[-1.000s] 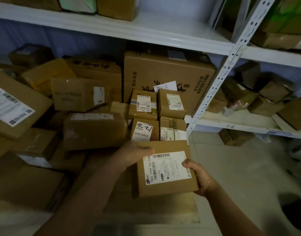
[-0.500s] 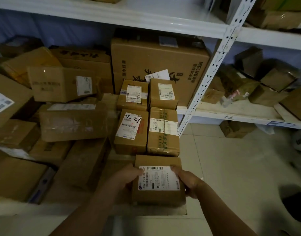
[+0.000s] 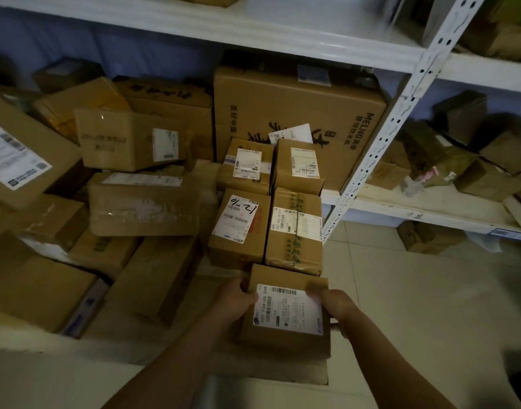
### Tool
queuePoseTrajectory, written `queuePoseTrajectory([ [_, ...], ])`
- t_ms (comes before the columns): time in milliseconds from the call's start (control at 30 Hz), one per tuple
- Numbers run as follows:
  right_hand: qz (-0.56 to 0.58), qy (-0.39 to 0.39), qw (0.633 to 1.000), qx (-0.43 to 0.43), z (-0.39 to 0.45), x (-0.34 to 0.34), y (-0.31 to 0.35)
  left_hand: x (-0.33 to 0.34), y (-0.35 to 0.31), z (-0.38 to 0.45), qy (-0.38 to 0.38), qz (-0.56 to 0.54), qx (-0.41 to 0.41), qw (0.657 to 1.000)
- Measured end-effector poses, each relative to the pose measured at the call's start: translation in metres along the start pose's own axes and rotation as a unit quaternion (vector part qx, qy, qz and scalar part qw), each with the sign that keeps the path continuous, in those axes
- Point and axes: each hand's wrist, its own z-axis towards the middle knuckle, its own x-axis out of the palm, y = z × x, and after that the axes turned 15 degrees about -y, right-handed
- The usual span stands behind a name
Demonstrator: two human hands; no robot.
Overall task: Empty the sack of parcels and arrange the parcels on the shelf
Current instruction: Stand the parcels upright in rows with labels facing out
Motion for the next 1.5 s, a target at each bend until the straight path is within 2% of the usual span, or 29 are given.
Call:
queuePoseTrajectory([
  [100, 0.018, -0.185, 0.981, -0.049, -0.005, -0.004, 0.015, -0.019, -0.013, -0.004, -0.109, 0.015, 0.076, 0.991],
  [133, 0.036, -0.217, 0.973, -0.074, -0.009, -0.004, 0.025, -0.03, -0.021, -0.005, -0.159, 0.02, 0.106, 0.981],
  [167, 0.06, -0.215, 0.969, -0.107, -0.015, -0.001, 0.037, -0.043, -0.028, -0.005, -0.205, 0.017, 0.139, 0.969],
  [233, 0.104, -0.175, 0.966, -0.16, -0.025, 0.01, 0.063, -0.072, -0.042, -0.001, -0.287, -0.003, 0.2, 0.937],
  [300, 0.128, -0.109, 0.971, -0.169, -0.036, 0.026, 0.088, -0.103, -0.053, 0.004, -0.387, -0.024, 0.218, 0.896],
  [400, 0.134, 0.013, 0.976, -0.173, -0.067, 0.05, 0.121, -0.154, -0.06, 0.016, -0.537, -0.06, 0.151, 0.828],
  [467, 0.122, 0.06, 0.973, -0.187, -0.082, 0.068, 0.139, -0.187, -0.058, 0.025, -0.569, -0.064, 0.095, 0.814],
  [533, 0.133, 0.094, 0.968, -0.19, -0.095, 0.084, 0.158, -0.213, -0.053, 0.037, -0.52, -0.062, 0.051, 0.85],
  [633, 0.108, 0.122, 0.966, -0.202, -0.108, 0.107, 0.185, -0.232, -0.052, 0.041, -0.402, -0.048, -0.006, 0.914],
  [700, 0.101, 0.141, 0.966, -0.191, -0.115, 0.118, 0.194, -0.231, -0.057, 0.034, -0.338, -0.074, -0.023, 0.938],
  [800, 0.149, 0.136, 0.965, -0.171, -0.114, 0.122, 0.2, -0.234, -0.058, 0.03, -0.334, -0.164, -0.017, 0.928],
  [900, 0.222, 0.115, 0.959, -0.134, -0.106, 0.113, 0.2, -0.237, -0.051, 0.039, -0.269, -0.292, -0.049, 0.917],
  [1000, 0.258, 0.119, 0.955, -0.087, -0.1, 0.101, 0.197, -0.234, -0.046, 0.039, -0.216, -0.347, -0.075, 0.91],
  [1133, 0.297, 0.133, 0.941, -0.093, -0.095, 0.081, 0.187, -0.227, -0.04, 0.03, -0.122, -0.311, -0.071, 0.94],
  [1233, 0.319, 0.14, 0.931, -0.114, -0.088, 0.064, 0.177, -0.216, -0.035, 0.016, -0.079, -0.276, -0.068, 0.955],
  [1367, 0.273, 0.113, 0.941, -0.166, -0.085, 0.044, 0.169, -0.199, -0.028, -0.002, -0.012, -0.179, -0.063, 0.982],
  [1500, 0.225, 0.094, 0.952, -0.184, -0.079, 0.033, 0.159, -0.184, -0.019, -0.017, 0.064, -0.141, -0.042, 0.987],
])
